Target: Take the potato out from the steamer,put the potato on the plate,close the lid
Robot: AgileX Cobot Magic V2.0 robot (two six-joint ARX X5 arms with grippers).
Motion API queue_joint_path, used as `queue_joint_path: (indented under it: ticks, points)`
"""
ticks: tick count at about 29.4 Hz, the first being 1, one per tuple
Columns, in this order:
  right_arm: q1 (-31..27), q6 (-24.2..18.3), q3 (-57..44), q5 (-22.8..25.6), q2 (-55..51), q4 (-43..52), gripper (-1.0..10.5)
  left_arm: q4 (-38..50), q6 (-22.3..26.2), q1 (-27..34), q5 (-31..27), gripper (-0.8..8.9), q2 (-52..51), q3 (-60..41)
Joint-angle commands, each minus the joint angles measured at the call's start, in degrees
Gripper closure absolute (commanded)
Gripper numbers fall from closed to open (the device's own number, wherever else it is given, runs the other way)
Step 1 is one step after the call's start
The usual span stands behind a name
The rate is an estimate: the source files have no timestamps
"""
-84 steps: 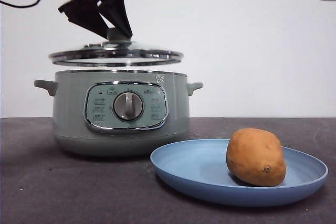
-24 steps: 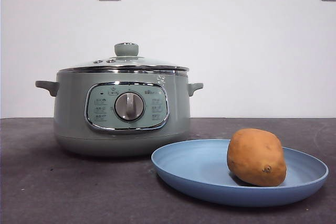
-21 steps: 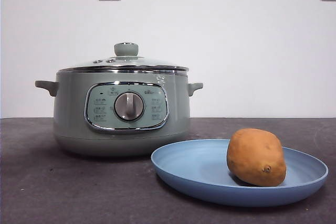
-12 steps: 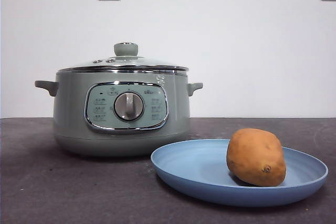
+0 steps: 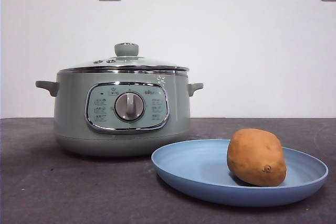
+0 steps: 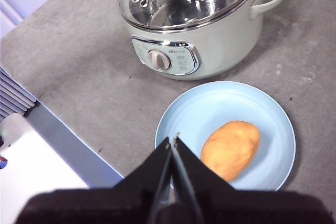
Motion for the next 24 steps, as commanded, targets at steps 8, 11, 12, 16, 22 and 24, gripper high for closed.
queue_joint_path:
  ticks: [8, 11, 12, 16, 22, 24]
  points:
    - [0.09, 0.35, 0.04, 0.11, -0.09, 0.11, 9.5, 51.43, 1.75, 15.50, -0.59, 8.17, -25.11, -34.47]
    - [0.09, 0.35, 0.04, 0.11, -0.09, 0.11, 9.5, 55.19, 1.57, 17.62, -0.59, 8.16, -31.15, -43.69]
    - [0.09, 0.35, 0.04, 0.09, -0.09, 0.11, 9.5, 55.89, 1.55, 18.14, -0.59, 8.17, -33.18, -46.66]
    - [0.09, 0.35, 0.04, 0.09, -0.09, 0.11, 9.5, 57.29, 0.33, 19.17, -0.85, 8.16, -40.00, -56.17]
    - [0.09, 0.33, 0.04, 0.11, -0.09, 0.11, 9.5, 57.24, -4.15, 20.02, -5.64, 8.17, -47.82, -66.31]
    - [0.09, 0.35, 0.04, 0.09, -0.09, 0.11, 9.5, 57.20, -4.87, 20.26, -6.49, 8.17, -50.10, -69.09]
